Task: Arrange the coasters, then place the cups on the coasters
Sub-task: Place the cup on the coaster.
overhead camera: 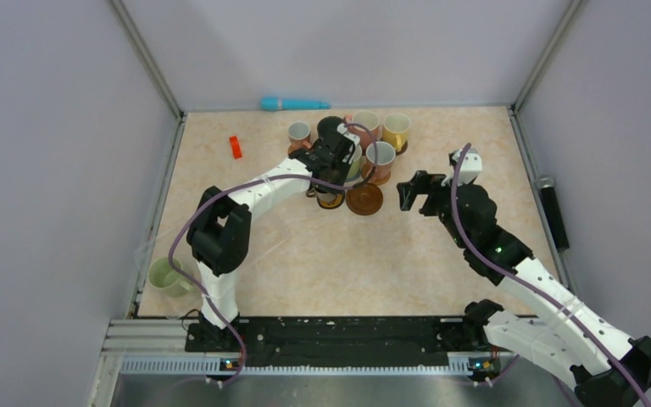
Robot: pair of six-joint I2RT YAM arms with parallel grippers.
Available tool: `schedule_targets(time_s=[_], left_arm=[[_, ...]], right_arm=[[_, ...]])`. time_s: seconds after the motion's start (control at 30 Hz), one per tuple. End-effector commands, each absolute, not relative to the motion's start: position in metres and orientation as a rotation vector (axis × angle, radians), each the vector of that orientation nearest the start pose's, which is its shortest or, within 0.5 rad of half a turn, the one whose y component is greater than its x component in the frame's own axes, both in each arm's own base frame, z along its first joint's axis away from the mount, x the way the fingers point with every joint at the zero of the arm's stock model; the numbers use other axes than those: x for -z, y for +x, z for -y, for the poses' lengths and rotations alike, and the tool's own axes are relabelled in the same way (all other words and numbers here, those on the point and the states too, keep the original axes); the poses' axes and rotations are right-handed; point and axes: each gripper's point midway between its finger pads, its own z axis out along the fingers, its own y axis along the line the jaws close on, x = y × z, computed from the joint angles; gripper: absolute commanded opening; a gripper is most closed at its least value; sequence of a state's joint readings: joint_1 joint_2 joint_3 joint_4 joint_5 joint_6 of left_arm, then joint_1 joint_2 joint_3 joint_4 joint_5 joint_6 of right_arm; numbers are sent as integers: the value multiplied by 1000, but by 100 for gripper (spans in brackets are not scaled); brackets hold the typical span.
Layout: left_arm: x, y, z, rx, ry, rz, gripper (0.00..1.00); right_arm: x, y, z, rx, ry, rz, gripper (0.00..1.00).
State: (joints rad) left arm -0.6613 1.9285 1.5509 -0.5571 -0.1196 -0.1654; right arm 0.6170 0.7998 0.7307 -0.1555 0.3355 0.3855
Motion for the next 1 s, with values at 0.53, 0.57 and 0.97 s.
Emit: schedule_targets(time_s=[0.53, 0.57, 0.97], left_arm=[[-118, 399, 295, 227, 574, -2380, 8], [-117, 399, 295, 228, 576, -2383, 8], [-133, 395, 288, 211, 560, -2377, 62]], right_arm=[[-265, 286, -145, -419, 48, -1756, 98], [-265, 286, -144, -418, 48, -1756, 98], [-262, 287, -146, -417, 43, -1766, 98]])
